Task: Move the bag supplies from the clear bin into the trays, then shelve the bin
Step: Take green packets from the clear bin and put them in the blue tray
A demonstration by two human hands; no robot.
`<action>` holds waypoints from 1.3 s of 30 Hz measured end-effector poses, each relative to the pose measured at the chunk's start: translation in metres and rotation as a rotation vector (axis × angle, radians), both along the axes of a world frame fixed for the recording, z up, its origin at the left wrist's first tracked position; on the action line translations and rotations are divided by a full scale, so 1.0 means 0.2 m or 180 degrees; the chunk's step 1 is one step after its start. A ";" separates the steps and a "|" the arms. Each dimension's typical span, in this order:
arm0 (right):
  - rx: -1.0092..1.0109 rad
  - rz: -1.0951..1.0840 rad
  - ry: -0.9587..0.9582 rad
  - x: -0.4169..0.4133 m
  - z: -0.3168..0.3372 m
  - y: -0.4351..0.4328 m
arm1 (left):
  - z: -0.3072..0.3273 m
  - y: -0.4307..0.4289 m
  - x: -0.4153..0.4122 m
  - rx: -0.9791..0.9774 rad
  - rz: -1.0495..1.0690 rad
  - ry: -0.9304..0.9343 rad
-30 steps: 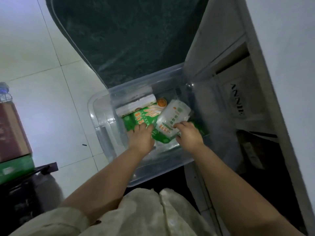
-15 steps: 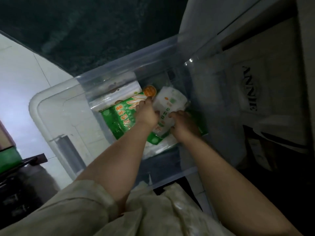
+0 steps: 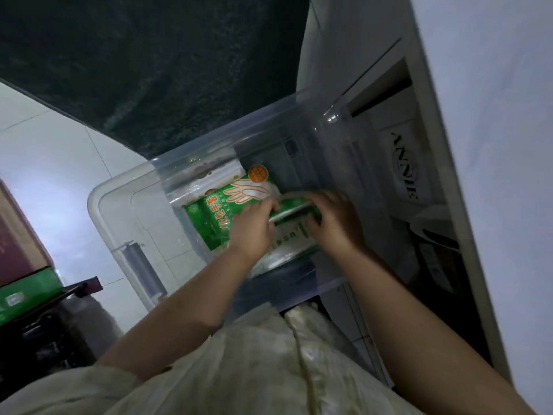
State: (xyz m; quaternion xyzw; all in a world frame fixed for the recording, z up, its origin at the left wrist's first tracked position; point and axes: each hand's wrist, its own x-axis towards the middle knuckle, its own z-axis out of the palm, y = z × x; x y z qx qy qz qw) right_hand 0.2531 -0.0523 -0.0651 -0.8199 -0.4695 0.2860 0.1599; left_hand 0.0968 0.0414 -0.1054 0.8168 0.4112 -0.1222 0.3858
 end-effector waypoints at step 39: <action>0.0044 -0.0258 -0.0717 -0.48 0.51 -0.33 | 0.57 0.03 -0.27 0.1048 -0.1278 -0.0008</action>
